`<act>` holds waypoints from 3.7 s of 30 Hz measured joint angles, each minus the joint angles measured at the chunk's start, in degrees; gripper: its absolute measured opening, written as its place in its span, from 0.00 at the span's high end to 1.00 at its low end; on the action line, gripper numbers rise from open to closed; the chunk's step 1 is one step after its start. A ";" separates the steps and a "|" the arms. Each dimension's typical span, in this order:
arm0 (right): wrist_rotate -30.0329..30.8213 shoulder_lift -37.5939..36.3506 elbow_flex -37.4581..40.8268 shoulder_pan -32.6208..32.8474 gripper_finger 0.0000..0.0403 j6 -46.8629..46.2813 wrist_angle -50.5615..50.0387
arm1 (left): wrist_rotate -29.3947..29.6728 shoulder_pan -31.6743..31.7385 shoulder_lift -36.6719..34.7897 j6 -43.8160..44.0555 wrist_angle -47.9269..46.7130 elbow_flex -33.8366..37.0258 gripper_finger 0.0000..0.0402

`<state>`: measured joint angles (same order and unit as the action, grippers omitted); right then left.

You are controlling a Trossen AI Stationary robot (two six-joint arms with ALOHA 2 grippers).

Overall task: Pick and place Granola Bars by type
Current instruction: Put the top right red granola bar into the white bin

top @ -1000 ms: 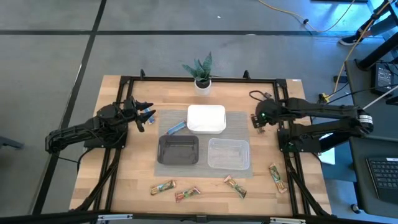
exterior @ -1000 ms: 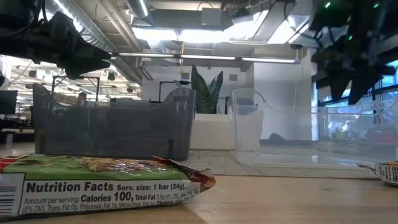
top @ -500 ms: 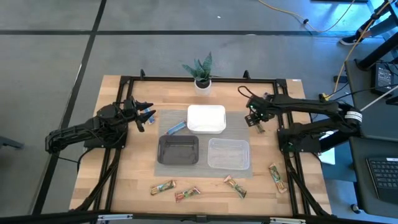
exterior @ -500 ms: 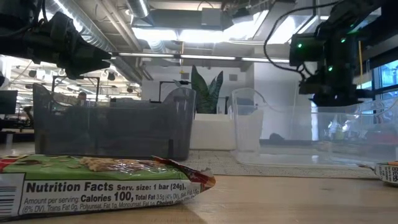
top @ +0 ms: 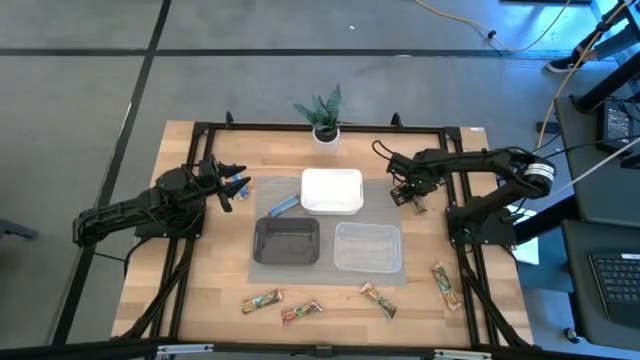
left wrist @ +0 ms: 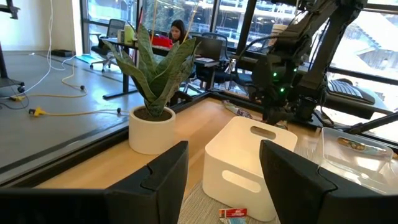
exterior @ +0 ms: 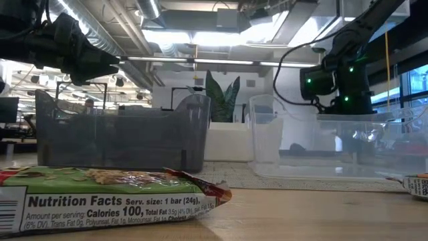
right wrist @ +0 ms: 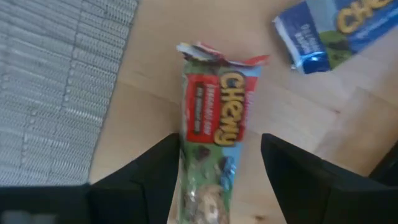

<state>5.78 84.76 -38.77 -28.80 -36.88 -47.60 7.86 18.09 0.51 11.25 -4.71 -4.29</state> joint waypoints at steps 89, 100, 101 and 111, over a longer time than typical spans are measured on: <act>0.15 19.57 -35.03 18.63 0.78 32.93 23.30 | 0.00 0.00 0.00 0.00 -1.53 0.00 0.52; 0.10 23.36 -35.03 18.64 0.78 29.64 23.18 | 0.00 0.02 -0.01 0.02 -1.53 0.00 0.52; 0.08 23.36 -35.03 18.64 0.78 29.70 23.18 | 0.00 0.01 -0.01 0.05 -1.52 0.00 0.52; -1.40 23.36 -35.03 18.64 0.78 29.64 23.18 | 0.00 0.00 -0.02 1.62 -1.51 0.00 0.52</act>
<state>4.38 108.12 -73.80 -10.15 -7.25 -24.42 7.86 18.09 0.49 12.86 -6.22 -4.29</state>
